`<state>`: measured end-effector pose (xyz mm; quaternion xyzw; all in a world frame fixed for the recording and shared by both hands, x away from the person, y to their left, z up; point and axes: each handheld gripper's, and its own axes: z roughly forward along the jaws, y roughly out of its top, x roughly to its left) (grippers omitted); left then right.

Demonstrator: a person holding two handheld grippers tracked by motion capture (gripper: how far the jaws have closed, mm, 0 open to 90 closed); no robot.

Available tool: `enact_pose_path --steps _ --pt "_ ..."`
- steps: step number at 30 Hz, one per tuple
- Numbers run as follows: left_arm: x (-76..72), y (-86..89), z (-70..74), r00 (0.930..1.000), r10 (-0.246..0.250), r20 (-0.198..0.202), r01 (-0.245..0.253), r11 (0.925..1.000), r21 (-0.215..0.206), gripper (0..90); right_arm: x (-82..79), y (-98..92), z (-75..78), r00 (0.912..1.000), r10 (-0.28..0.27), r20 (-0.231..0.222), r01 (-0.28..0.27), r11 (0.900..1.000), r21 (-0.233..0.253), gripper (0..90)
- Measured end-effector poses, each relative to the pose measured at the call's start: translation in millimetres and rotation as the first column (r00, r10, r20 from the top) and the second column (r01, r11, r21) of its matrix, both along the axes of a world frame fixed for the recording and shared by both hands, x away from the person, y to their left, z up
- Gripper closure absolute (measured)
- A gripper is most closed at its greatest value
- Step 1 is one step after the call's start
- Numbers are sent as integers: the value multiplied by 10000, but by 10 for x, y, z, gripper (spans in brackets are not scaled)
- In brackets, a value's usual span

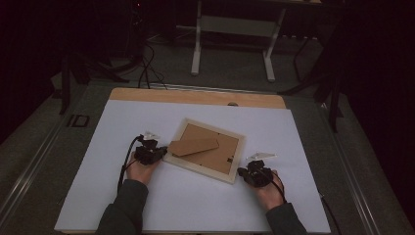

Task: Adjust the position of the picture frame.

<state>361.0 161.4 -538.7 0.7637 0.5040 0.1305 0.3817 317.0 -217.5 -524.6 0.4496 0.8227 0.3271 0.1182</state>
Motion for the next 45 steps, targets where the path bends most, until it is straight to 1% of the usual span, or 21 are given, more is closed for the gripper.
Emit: enact_pose_path --steps 2,8,13,21,24,27,32,36,40,42,43,45 --pt "-13 2 1 10000 56 -13 -56 10000 8 900 28 -1 -1 10000 -10 1 10 10000 20 899" --pt "-67 26 -12 9997 218 -82 -220 9994 -256 900 110 -2 -1 9999 -126 1 126 9999 28 898" --pt "-128 17 -12 9995 323 -21 -324 9993 -206 900 175 -10 -8 9998 -218 44 217 9997 76 899" --pt "-209 16 -13 9996 265 91 -264 9995 -164 900 251 -20 -9 9994 -338 31 337 9993 132 899" --pt "-244 19 -4 9996 245 163 -240 9993 -283 900 282 -30 -15 9994 -338 69 337 9993 185 899" --pt "-271 10 11 9997 142 214 -139 9998 -119 900 311 -32 -15 9993 -374 68 373 9991 195 899" --pt "-296 11 44 9996 -12 296 12 10000 -1 900 349 -29 -21 9992 -385 141 382 9990 233 899" --pt "-310 16 45 9996 8 279 -8 10000 13 900 384 -28 -30 9990 -403 184 396 9987 332 899" --pt "-328 26 43 9997 76 238 -74 9999 -89 900 428 -17 -34 9991 -372 222 364 9987 343 899" --pt "-347 35 43 9996 14 284 -13 10000 -53 900 446 -21 -39 9992 -302 244 291 9986 448 899" --pt "-356 36 41 9995 25 306 -22 10000 -86 900 458 -27 -47 9993 -299 233 285 9980 561 899" --pt "-378 50 35 9995 5 309 1 9998 -176 900 464 -29 -51 9992 -309 243 294 9977 612 899"
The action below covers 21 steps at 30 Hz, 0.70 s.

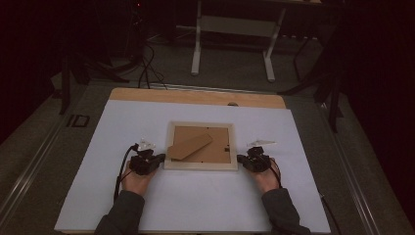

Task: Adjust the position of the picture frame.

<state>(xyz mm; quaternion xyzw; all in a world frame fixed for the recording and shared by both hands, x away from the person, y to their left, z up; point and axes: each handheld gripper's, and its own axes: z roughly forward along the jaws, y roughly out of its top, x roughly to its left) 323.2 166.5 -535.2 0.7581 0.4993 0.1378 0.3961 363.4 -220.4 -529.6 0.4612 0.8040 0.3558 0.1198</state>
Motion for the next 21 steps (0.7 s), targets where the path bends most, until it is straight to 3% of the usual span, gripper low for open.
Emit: enact_pose_path --steps 7,10,13,18,21 --pt "-34 36 -8 10000 37 72 -37 10000 17 900 -2 33 -3 10000 -10 39 10 10000 19 899" --pt "-49 86 -24 9999 163 28 -162 9995 -260 900 -9 65 -11 9999 40 93 -40 10000 78 899" --pt "-67 102 -28 9999 168 -30 -169 9995 -266 900 -22 89 -14 9999 26 115 -27 10000 79 900" --pt "-106 116 -54 9998 206 -66 -208 9988 -442 900 -84 57 -39 9998 68 191 -76 9990 431 899" --pt "-126 110 -61 9996 268 -39 -270 9988 -404 900 -109 74 -25 9997 94 233 -98 9998 193 899"
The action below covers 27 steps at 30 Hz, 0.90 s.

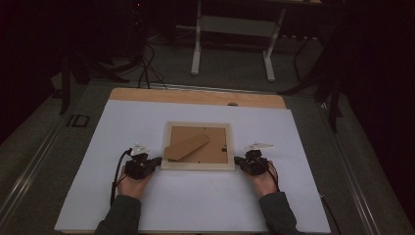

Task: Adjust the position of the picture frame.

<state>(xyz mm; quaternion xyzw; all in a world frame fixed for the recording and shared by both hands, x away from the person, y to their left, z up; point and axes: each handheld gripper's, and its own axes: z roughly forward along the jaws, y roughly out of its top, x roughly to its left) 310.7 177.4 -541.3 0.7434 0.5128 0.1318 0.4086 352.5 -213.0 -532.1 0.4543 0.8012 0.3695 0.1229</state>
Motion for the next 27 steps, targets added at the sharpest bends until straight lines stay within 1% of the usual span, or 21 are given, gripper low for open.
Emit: enact_pose_path --steps 3,7,16,19,22,24,26,27 --pt "-17 5 -10 9999 24 -108 -25 9999 -107 900 -13 -2 -4 10000 26 31 -26 10000 13 899" --pt "-47 -1 -10 9999 -3 -129 3 10000 10 900 -18 -12 -9 9999 130 63 -130 9999 14 899" --pt "-108 -16 -2 10000 33 -90 -32 10000 86 900 -81 -12 -10 9999 84 103 -84 10000 7 900" --pt "-125 -25 0 9999 -73 -126 74 10000 42 900 -80 -39 -11 9997 236 33 -236 9997 94 899" --pt "-134 -36 0 9998 -158 -98 159 9998 74 900 -71 -83 -15 9996 283 -91 -280 9992 282 899" --pt "-130 -25 -4 9997 -190 -126 190 9998 0 900 -85 -73 -15 9997 263 -4 -263 9995 181 899" --pt "-130 -22 -1 9999 -76 -126 76 10000 27 900 -101 -61 -10 9994 322 79 -323 9995 52 900" --pt "-128 -14 -2 9999 -66 -120 67 10000 24 900 -111 -57 -10 9994 345 58 -345 9994 63 899"
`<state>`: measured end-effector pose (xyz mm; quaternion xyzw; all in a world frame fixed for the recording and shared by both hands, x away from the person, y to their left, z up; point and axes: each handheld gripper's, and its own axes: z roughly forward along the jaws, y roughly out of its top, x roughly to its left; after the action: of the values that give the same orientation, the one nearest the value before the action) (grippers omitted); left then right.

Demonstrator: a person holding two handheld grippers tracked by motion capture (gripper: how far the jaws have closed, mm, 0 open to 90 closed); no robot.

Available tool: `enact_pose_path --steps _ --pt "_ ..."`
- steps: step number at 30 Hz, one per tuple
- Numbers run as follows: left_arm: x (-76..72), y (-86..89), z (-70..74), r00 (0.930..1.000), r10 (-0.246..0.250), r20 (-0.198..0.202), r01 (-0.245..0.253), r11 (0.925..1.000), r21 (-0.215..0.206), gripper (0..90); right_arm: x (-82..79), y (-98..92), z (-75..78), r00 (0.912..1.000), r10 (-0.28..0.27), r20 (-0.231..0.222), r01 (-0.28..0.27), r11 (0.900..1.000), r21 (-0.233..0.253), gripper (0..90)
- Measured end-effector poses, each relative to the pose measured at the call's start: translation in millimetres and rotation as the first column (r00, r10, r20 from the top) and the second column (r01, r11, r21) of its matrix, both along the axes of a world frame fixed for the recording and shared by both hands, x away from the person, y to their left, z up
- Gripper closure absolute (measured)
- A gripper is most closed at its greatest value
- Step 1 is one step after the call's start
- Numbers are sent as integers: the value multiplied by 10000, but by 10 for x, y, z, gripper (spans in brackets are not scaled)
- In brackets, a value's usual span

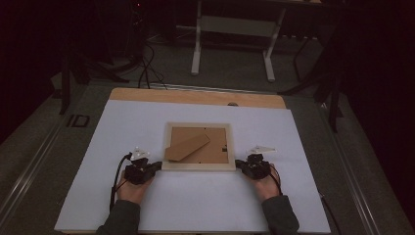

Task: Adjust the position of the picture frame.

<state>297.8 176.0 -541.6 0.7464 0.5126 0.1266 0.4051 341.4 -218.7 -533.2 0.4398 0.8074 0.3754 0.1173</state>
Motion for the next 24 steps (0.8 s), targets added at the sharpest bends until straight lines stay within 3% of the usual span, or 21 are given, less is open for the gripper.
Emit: enact_pose_path --steps 16,24 --pt "-1 29 12 9999 112 18 -112 9999 53 899 -22 21 -1 9998 214 13 -214 9998 1 898" --pt "19 61 39 9998 179 79 -180 9998 54 784 -5 8 17 9997 197 108 -196 9998 -73 857"
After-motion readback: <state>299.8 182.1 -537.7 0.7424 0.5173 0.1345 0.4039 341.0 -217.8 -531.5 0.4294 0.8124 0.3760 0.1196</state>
